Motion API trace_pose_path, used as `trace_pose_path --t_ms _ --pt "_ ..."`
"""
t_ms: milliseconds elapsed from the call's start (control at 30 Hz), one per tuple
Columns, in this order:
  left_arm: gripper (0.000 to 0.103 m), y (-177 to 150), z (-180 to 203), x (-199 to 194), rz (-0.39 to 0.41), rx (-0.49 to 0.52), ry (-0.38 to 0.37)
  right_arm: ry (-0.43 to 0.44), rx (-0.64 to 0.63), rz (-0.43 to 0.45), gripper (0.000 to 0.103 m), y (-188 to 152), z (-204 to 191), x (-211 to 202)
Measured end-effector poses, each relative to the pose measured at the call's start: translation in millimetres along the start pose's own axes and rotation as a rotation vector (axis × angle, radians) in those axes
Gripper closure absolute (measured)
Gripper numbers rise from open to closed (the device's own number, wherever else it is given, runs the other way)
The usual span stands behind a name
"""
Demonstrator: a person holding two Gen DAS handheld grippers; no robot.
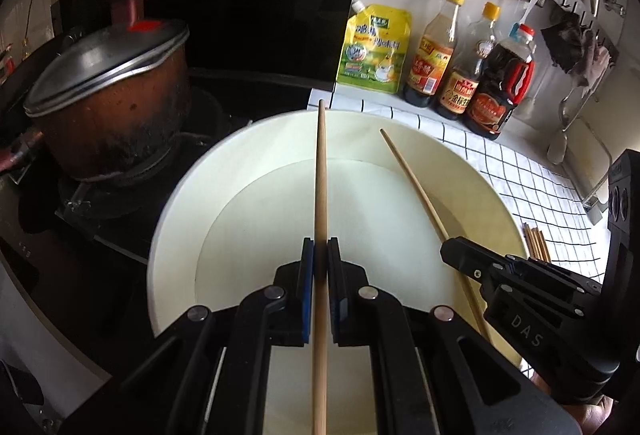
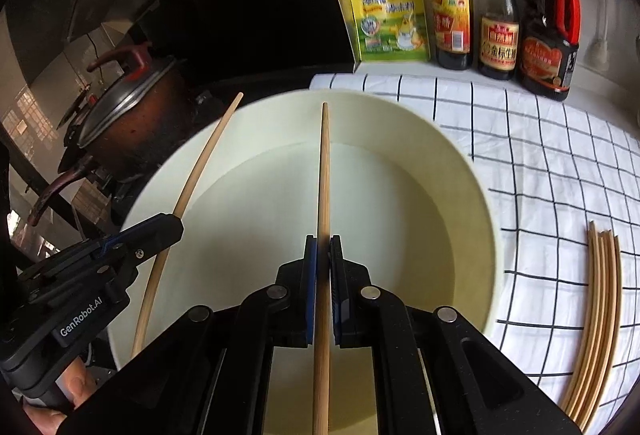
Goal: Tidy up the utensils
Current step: 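Carry the left tool's chopstick over the white basin while the right tool carries its own, then open the left tool to drop its chopstick into the basin while the right tool releases its own, then withdraw both tools from the basin back toward the chopstick bundle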
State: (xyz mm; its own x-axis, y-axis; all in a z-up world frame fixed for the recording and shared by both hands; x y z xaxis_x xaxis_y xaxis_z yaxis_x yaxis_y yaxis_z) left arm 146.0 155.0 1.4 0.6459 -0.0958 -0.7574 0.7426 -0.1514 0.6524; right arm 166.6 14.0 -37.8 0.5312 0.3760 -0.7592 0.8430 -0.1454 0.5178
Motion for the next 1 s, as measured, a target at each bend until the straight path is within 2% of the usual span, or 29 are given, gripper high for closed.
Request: trace_pose_path --t_ms 167,467,567,600,633,1000 --pt "0.095 -1.7 1.7 14.5 -0.036 0.007 -0.001 -0.017 0.011 -0.031 0.097 0.3 5.1 12.0" --pt "0.094 -6.8 -2.7 27.1 -0.080 -0.015 0.006 -0.032 0.007 -0.036 0.096 -1.5 6.3 16.5" --pt "0.073 -8.1 -5.5 22.8 -0.067 -0.031 0.016 -0.034 0.011 -0.029 0.094 -1.2 8.0 15.0" --pt "0.061 -8.0 -6.4 20.7 -0.060 -0.034 0.022 -0.033 0.011 -0.024 0.091 -1.5 7.8 13.4" --pt "0.056 -8.1 -6.9 18.2 -0.051 -0.036 0.026 -0.034 0.011 -0.020 0.089 -0.6 6.7 12.2" --pt "0.056 -13.1 -5.8 0.4 -0.029 -0.041 0.045 -0.014 0.011 0.005 0.089 -8.3 9.3 -4.0"
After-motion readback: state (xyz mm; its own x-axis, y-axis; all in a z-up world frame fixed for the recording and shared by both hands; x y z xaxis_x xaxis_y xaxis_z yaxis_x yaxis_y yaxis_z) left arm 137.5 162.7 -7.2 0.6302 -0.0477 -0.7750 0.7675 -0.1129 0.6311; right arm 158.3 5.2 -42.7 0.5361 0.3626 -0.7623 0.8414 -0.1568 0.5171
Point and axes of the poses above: each gripper's, at about its wrist camera, not at the fingertips, and x roughly the way its jaws point, z to its right, y to its top, the point moved 1 cm from there along x, roughly the way its jaws point, and after that the axes turned 15 degrees about x, right-handed, at the moved point
